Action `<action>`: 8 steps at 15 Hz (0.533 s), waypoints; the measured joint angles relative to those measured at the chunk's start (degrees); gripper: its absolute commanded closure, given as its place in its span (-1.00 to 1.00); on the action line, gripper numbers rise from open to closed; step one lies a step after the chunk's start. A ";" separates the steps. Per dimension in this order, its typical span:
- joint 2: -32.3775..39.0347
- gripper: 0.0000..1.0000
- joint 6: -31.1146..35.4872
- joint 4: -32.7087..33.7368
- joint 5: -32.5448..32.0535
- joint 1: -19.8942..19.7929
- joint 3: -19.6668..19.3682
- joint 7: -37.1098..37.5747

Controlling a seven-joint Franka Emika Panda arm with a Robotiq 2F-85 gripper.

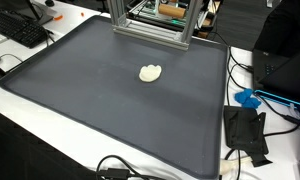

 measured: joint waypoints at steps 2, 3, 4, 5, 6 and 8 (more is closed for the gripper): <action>4.10 -1.00 3.21 1.42 -1.12 -0.71 0.57 1.45; 6.11 -1.00 4.73 1.99 -1.84 -1.07 0.85 2.19; 7.99 -1.00 6.09 2.51 -2.68 -1.35 1.07 3.09; 9.79 -1.00 7.42 2.92 -3.48 -1.56 1.21 4.08; 11.48 -1.00 8.81 3.21 -4.32 -1.67 1.26 5.07; 14.55 -1.00 11.33 3.75 -6.22 -1.84 1.33 7.13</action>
